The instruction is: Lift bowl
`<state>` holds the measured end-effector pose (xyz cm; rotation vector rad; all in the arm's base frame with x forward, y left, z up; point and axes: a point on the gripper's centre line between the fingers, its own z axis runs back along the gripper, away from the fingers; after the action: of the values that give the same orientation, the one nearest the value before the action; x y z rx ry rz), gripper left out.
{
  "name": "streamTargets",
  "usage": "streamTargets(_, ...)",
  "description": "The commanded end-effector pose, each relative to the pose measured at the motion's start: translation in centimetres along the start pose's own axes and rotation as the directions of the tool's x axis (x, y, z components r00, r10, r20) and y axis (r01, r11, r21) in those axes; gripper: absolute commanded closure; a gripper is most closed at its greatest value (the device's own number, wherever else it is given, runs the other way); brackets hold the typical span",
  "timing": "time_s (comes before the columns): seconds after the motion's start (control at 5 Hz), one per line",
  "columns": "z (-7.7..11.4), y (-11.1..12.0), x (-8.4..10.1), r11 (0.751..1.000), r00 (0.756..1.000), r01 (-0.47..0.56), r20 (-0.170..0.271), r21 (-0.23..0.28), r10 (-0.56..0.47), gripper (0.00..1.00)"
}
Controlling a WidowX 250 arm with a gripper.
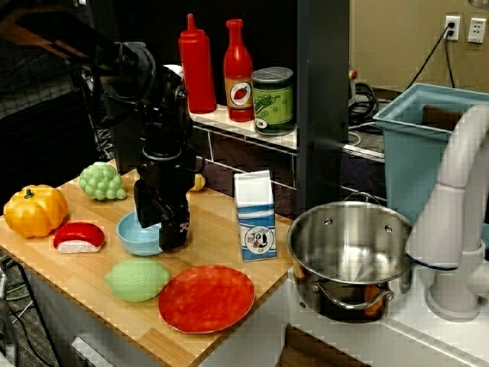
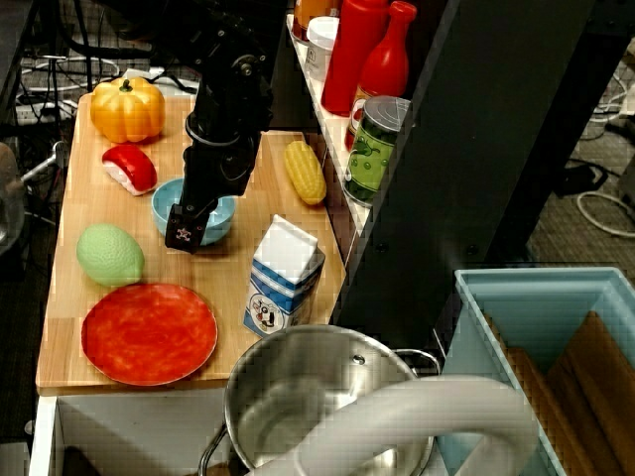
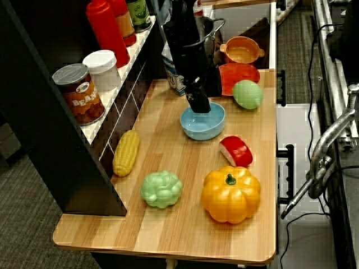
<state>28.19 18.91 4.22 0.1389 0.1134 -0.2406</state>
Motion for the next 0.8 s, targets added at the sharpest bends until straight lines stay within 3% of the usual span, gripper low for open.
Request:
streamTargets(0.0, 0.33, 0.66, 0.48, 1.0, 1.0, -0.015, 0.009, 0.024, 0.015, 0.0)
streamTargets(0.2, 0.24, 0.62, 0.32, 1.0, 1.0, -0.014, 0.009, 0.026, 0.014, 0.0)
streamTargets(0.4, 0.01, 0.61, -0.01, 1.0, 1.0, -0.022, 0.023, 0.018, 0.021, 0.1)
streamTargets(0.6, 0.28, 0.75, 0.01, 0.999, 0.999, -0.016, 0.036, 0.028, 0.015, 1.0)
